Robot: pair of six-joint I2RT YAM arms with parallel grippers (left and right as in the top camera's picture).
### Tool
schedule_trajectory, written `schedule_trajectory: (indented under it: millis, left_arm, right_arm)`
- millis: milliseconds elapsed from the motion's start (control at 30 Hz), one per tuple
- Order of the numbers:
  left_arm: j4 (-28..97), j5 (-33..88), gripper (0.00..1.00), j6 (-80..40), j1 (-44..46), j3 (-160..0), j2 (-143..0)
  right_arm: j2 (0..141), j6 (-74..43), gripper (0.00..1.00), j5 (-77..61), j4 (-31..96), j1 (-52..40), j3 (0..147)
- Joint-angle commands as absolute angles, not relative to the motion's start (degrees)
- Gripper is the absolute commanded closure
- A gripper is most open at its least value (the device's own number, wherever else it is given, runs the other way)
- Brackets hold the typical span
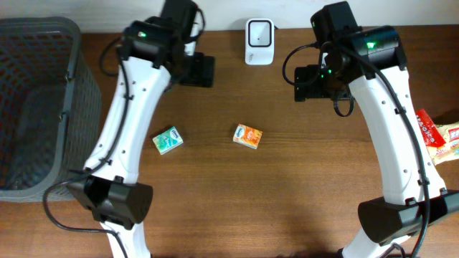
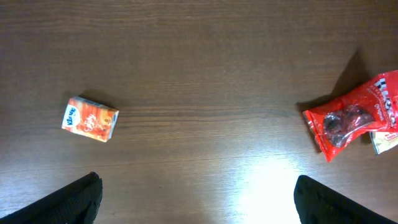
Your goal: Scan the item barcode
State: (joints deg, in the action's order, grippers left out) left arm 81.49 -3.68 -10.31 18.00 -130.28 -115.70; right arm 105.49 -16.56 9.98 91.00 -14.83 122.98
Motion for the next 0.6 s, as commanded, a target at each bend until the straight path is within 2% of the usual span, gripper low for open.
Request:
schedule_trajectory:
  millis: [0, 133, 300, 400, 567]
  left_arm:
    - [83.4, -5.4, 0.01, -11.4, 13.9, -130.3, -116.0]
    - [86.0, -5.4, 0.01, -13.5, 12.5, -130.3, -116.8]
    - [85.7, -5.4, 0.01, -13.5, 12.7, -130.3, -116.9]
    - [84.9, -5.4, 0.01, -13.4, 12.7, -130.3, -116.9]
    - [84.9, -5.4, 0.01, -13.4, 12.7, -130.3, -116.9]
  right_arm:
    - [105.7, -17.6, 0.02, 4.5, 88.6, -14.9, 122.8]
    - [105.9, -17.3, 0.02, 1.8, 80.2, -14.9, 122.8]
    - [112.1, -9.3, 0.01, -8.9, 81.4, -15.8, 122.2]
    - [118.3, -7.4, 0.01, -9.3, 80.8, -16.9, 119.9]
    - [126.6, 6.2, 0.00, -21.1, 81.3, -17.0, 119.5]
